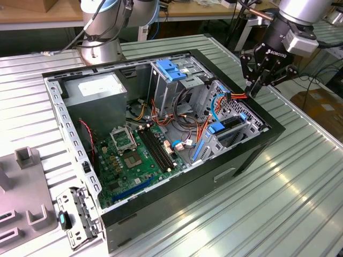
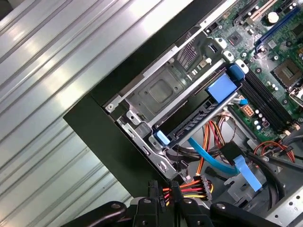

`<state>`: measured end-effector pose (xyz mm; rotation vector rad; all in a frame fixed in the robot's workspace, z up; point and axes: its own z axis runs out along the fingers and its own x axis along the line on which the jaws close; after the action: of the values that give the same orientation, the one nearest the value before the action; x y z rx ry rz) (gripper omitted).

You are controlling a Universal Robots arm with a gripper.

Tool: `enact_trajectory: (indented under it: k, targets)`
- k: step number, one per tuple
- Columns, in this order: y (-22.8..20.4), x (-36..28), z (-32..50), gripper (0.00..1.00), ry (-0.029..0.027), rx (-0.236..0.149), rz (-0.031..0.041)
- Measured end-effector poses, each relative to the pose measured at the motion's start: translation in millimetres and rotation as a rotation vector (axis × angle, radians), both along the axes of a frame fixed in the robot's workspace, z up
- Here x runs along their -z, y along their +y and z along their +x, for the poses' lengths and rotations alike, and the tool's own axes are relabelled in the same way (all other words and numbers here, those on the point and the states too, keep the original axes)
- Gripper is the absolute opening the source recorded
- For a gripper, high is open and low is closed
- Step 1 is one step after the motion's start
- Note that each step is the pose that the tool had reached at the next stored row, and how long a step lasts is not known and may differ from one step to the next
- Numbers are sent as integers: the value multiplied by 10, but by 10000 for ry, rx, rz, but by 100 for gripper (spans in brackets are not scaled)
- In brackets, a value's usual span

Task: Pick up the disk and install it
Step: 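Insert the first disk wire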

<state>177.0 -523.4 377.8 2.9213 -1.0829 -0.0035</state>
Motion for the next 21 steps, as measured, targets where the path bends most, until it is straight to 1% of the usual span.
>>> enact_trajectory:
  k: [1,2,3,6,11,16,21]
  targets:
    - [12,8,5,25,0,-125,-1]
    - [23,17,8,25,-1,-158,-1]
    - [35,32,8,31,-2,-180,1]
    - [70,73,17,31,-5,-396,1]
    - [76,75,52,31,-5,-492,-1]
    - [75,98,53,31,-29,-948,-1]
    - [75,100,53,31,-40,-1001,-2]
